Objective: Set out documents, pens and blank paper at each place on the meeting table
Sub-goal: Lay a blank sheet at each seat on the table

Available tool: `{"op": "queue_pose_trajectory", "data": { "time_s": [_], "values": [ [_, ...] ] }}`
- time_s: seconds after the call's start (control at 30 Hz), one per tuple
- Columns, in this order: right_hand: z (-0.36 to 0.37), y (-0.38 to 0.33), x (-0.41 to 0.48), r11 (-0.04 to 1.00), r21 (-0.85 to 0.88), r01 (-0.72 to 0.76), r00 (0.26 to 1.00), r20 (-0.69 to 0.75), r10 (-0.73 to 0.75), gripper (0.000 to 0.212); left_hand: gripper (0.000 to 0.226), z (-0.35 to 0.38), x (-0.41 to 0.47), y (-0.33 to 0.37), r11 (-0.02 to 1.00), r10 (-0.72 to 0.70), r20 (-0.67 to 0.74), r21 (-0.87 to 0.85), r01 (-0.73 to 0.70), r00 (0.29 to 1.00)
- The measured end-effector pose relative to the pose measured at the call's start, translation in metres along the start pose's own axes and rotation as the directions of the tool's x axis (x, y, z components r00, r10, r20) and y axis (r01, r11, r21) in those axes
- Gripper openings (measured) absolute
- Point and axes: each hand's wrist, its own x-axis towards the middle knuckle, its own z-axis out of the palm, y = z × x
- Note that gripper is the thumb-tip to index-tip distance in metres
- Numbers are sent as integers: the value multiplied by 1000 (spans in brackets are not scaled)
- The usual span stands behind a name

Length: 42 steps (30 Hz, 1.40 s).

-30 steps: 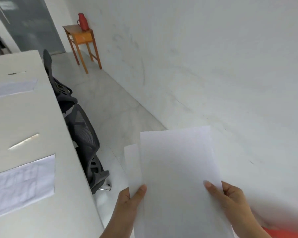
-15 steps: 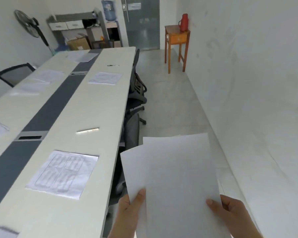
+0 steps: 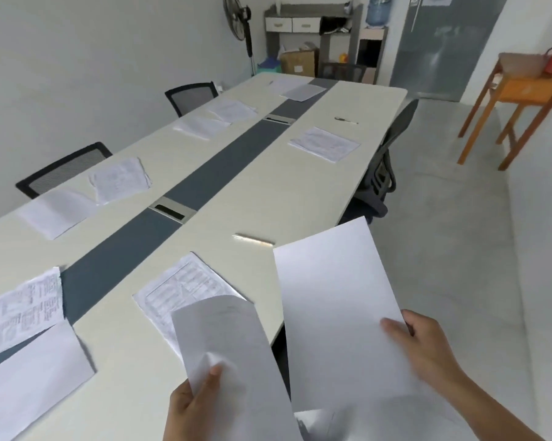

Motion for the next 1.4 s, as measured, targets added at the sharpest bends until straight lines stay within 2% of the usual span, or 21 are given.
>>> {"op": "queue_pose_trajectory", "data": {
  "time_s": [0.07, 0.2, 0.37, 0.47, 0.57, 0.73, 0.83, 0.9, 0.97, 1.0, 1.1, 1.17, 1.23, 1.3, 1.4],
  "values": [
    [19, -24, 41, 996, -65, 68, 996, 70, -63, 50, 23, -3, 23, 9, 1000, 13, -54, 19, -12, 998],
    [62, -66, 121, 964, -198, 180, 974, 176, -146, 42, 27, -10, 60, 36, 1000, 20, -119, 3, -19, 993],
    [122, -91, 204, 866, -376, 329, 926, 310, -217, 47, 25, -13, 73, 63, 997, -41, -178, -72, 29, 983],
    [161, -94, 251, 828, -472, 303, 926, 351, -139, 43, 24, -11, 71, 70, 980, -104, -248, -192, 56, 963],
    [194, -95, 288, 809, -528, 259, 924, 380, -48, 28, 21, -6, 66, 74, 959, -152, -333, -276, 59, 931],
    [229, -94, 336, 758, -598, 261, 916, 401, 1, 30, 21, -5, 70, 62, 975, -197, -545, -193, 106, 815],
    [237, -93, 354, 753, -609, 249, 913, 408, 29, 24, 20, 4, 74, 63, 979, -187, -589, -174, 102, 786],
    [234, -95, 359, 723, -634, 273, 903, 428, 34, 6, 20, 14, 77, 68, 978, -188, -565, -180, 102, 803],
    [227, -97, 359, 689, -652, 316, 896, 444, 9, 37, 19, 22, 82, 73, 979, -176, -523, -178, 95, 834],
    [221, -100, 354, 697, -638, 326, 895, 446, -10, 45, 19, 26, 85, 78, 982, -159, -493, -170, 84, 855],
    [200, -107, 322, 797, -499, 340, 865, 498, -58, 41, 20, 38, 92, 91, 987, -96, -371, -157, 40, 924],
    [181, -111, 290, 920, -315, 233, 835, 550, -24, 28, 20, 48, 96, 100, 989, -47, -286, -147, 5, 957],
    [156, -115, 250, 989, -129, 77, 778, 628, 21, 19, 22, 59, 101, 108, 988, -1, -174, -154, -26, 985],
    [130, -115, 216, 995, -14, -100, 725, 684, 82, 23, 20, 73, 107, 114, 983, 21, -63, -181, -32, 998],
    [88, -104, 186, 933, 100, -345, 663, 730, 167, 35, 22, 103, 111, 119, 982, 31, 96, -188, -13, 995]
  ]
}}
